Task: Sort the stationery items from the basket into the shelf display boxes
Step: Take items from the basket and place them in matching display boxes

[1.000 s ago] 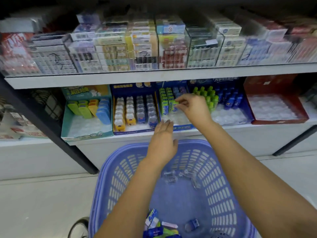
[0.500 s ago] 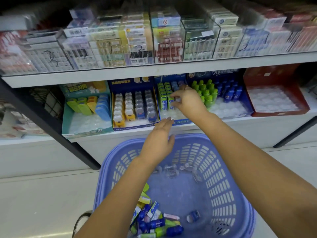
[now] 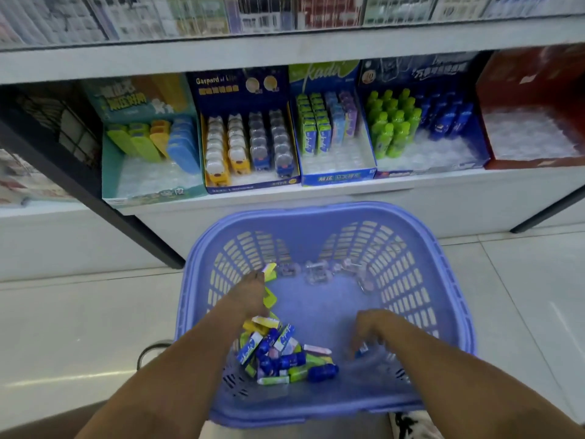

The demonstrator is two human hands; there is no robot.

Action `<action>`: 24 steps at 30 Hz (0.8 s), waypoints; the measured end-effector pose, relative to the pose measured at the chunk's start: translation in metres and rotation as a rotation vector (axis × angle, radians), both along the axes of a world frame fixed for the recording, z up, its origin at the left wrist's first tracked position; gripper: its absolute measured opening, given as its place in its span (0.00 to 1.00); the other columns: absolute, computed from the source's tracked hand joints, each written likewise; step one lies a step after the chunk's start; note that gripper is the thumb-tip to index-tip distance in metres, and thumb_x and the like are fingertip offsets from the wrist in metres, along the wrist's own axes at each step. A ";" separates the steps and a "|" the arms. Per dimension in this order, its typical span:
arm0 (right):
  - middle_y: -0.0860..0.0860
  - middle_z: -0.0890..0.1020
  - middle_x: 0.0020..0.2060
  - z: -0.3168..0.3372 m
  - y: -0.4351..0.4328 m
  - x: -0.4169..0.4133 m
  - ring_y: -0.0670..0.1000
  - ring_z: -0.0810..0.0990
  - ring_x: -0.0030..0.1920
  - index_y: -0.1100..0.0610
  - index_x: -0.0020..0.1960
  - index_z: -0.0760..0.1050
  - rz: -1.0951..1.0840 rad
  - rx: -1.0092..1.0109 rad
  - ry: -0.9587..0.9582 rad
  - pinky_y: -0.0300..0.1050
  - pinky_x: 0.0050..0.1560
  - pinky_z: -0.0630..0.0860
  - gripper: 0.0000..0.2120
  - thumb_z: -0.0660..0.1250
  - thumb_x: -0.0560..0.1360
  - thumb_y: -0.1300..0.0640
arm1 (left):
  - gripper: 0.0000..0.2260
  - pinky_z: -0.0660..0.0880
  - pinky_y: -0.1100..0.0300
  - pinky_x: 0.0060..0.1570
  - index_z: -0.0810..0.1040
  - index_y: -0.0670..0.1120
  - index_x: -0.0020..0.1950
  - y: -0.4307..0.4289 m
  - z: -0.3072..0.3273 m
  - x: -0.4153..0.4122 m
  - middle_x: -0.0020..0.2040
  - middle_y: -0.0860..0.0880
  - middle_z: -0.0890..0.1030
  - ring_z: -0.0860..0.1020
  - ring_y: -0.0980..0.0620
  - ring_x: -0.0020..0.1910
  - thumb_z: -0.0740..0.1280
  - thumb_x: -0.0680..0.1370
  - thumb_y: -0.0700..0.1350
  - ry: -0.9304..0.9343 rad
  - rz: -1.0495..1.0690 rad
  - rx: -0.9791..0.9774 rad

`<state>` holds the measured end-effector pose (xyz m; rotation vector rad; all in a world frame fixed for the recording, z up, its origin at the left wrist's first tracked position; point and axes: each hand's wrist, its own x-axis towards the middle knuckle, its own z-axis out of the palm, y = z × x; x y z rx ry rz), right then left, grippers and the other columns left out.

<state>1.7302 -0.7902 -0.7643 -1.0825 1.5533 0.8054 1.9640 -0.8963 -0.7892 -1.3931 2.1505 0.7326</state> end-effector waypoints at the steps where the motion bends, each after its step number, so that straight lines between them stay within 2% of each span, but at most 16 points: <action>1: 0.60 0.75 0.63 -0.007 0.003 0.002 0.54 0.75 0.56 0.60 0.63 0.72 -0.035 0.020 -0.017 0.42 0.45 0.73 0.21 0.69 0.74 0.53 | 0.46 0.62 0.52 0.68 0.49 0.38 0.77 -0.002 -0.005 0.001 0.77 0.40 0.54 0.56 0.41 0.75 0.75 0.71 0.50 -0.015 -0.014 -0.001; 2: 0.58 0.77 0.57 -0.014 0.004 0.004 0.54 0.75 0.57 0.60 0.62 0.73 -0.085 0.005 -0.033 0.41 0.45 0.71 0.19 0.70 0.73 0.54 | 0.47 0.62 0.52 0.68 0.49 0.39 0.77 -0.004 -0.010 0.001 0.76 0.40 0.55 0.57 0.41 0.75 0.75 0.70 0.51 -0.023 -0.025 -0.013; 4: 0.54 0.76 0.42 -0.029 0.007 0.012 0.54 0.76 0.49 0.62 0.58 0.75 -0.219 -0.020 -0.092 0.42 0.45 0.70 0.18 0.72 0.72 0.55 | 0.47 0.63 0.52 0.68 0.50 0.39 0.77 -0.005 -0.020 0.001 0.76 0.40 0.57 0.58 0.43 0.74 0.76 0.69 0.52 -0.021 -0.028 -0.034; 5: 0.54 0.74 0.39 -0.035 0.008 0.017 0.52 0.75 0.44 0.65 0.61 0.72 -0.314 -0.034 -0.136 0.43 0.42 0.71 0.23 0.74 0.70 0.57 | 0.48 0.63 0.52 0.68 0.50 0.39 0.76 -0.005 -0.024 0.001 0.75 0.41 0.57 0.58 0.43 0.74 0.76 0.68 0.52 -0.014 -0.016 -0.043; 6: 0.54 0.73 0.40 -0.041 0.008 0.023 0.51 0.74 0.41 0.66 0.65 0.67 -0.406 -0.069 -0.169 0.44 0.38 0.72 0.30 0.75 0.69 0.57 | 0.48 0.63 0.52 0.68 0.50 0.39 0.76 -0.005 -0.028 0.001 0.75 0.40 0.57 0.59 0.43 0.74 0.77 0.68 0.52 -0.002 0.008 -0.049; 7: 0.56 0.72 0.45 -0.045 0.007 0.030 0.52 0.74 0.42 0.62 0.67 0.63 -0.463 -0.124 -0.188 0.44 0.36 0.72 0.35 0.77 0.67 0.57 | 0.48 0.63 0.51 0.67 0.51 0.39 0.75 -0.005 -0.032 0.001 0.74 0.40 0.59 0.60 0.42 0.73 0.77 0.67 0.52 0.021 0.044 -0.053; 8: 0.57 0.70 0.53 -0.050 0.006 0.037 0.54 0.74 0.48 0.57 0.67 0.61 -0.468 -0.183 -0.198 0.45 0.38 0.74 0.38 0.78 0.65 0.55 | 0.48 0.65 0.51 0.66 0.52 0.40 0.75 -0.006 -0.035 0.000 0.73 0.40 0.61 0.62 0.41 0.72 0.78 0.67 0.51 0.054 0.086 -0.055; 9: 0.58 0.65 0.59 -0.054 0.004 0.045 0.56 0.73 0.54 0.55 0.67 0.61 -0.435 -0.215 -0.213 0.47 0.45 0.76 0.38 0.79 0.64 0.53 | 0.47 0.66 0.50 0.64 0.53 0.40 0.74 -0.008 -0.037 0.001 0.72 0.40 0.63 0.64 0.41 0.71 0.79 0.66 0.50 0.089 0.124 -0.053; 11: 0.58 0.60 0.65 -0.063 0.000 0.066 0.58 0.68 0.64 0.54 0.68 0.62 -0.368 -0.250 -0.269 0.48 0.60 0.73 0.40 0.79 0.63 0.49 | 0.45 0.69 0.49 0.61 0.55 0.42 0.74 -0.014 -0.040 0.000 0.71 0.41 0.65 0.66 0.40 0.69 0.78 0.66 0.50 0.147 0.184 -0.015; 13: 0.58 0.60 0.67 -0.072 -0.003 0.091 0.58 0.62 0.69 0.56 0.70 0.61 -0.264 -0.281 -0.245 0.51 0.67 0.66 0.46 0.77 0.61 0.39 | 0.41 0.68 0.49 0.62 0.56 0.42 0.75 -0.019 -0.041 -0.004 0.71 0.41 0.64 0.65 0.41 0.69 0.74 0.70 0.54 0.161 0.210 0.000; 15: 0.59 0.58 0.71 -0.079 -0.006 0.110 0.59 0.56 0.73 0.58 0.73 0.56 -0.146 -0.305 -0.144 0.57 0.71 0.58 0.53 0.70 0.60 0.28 | 0.35 0.67 0.49 0.62 0.59 0.42 0.74 -0.021 -0.042 -0.010 0.70 0.41 0.67 0.66 0.41 0.69 0.70 0.75 0.54 0.142 0.225 -0.052; 17: 0.59 0.58 0.72 -0.085 -0.008 0.116 0.60 0.56 0.73 0.56 0.73 0.56 -0.123 -0.321 -0.080 0.60 0.70 0.58 0.53 0.64 0.61 0.24 | 0.29 0.68 0.49 0.61 0.60 0.40 0.73 -0.022 -0.044 -0.016 0.68 0.41 0.69 0.67 0.41 0.68 0.67 0.78 0.50 0.091 0.213 -0.115; 19: 0.58 0.60 0.70 -0.090 -0.008 0.115 0.62 0.64 0.67 0.54 0.69 0.61 -0.223 -0.328 -0.113 0.59 0.64 0.67 0.47 0.66 0.61 0.25 | 0.26 0.69 0.49 0.60 0.61 0.39 0.72 -0.023 -0.044 -0.018 0.67 0.41 0.71 0.68 0.41 0.67 0.66 0.78 0.45 0.023 0.131 -0.139; 21: 0.58 0.57 0.69 -0.089 -0.007 0.116 0.62 0.68 0.62 0.53 0.65 0.63 -0.288 -0.327 -0.188 0.57 0.59 0.72 0.43 0.69 0.61 0.28 | 0.23 0.69 0.50 0.62 0.65 0.39 0.70 -0.025 -0.044 -0.015 0.66 0.41 0.72 0.67 0.42 0.67 0.66 0.77 0.42 -0.081 -0.036 -0.112; 24: 0.58 0.57 0.68 -0.088 -0.005 0.120 0.63 0.68 0.62 0.50 0.66 0.63 -0.299 -0.329 -0.239 0.57 0.61 0.72 0.41 0.71 0.61 0.31 | 0.17 0.68 0.50 0.65 0.68 0.43 0.68 -0.026 -0.038 -0.013 0.66 0.43 0.71 0.65 0.42 0.68 0.63 0.79 0.41 -0.243 -0.328 -0.058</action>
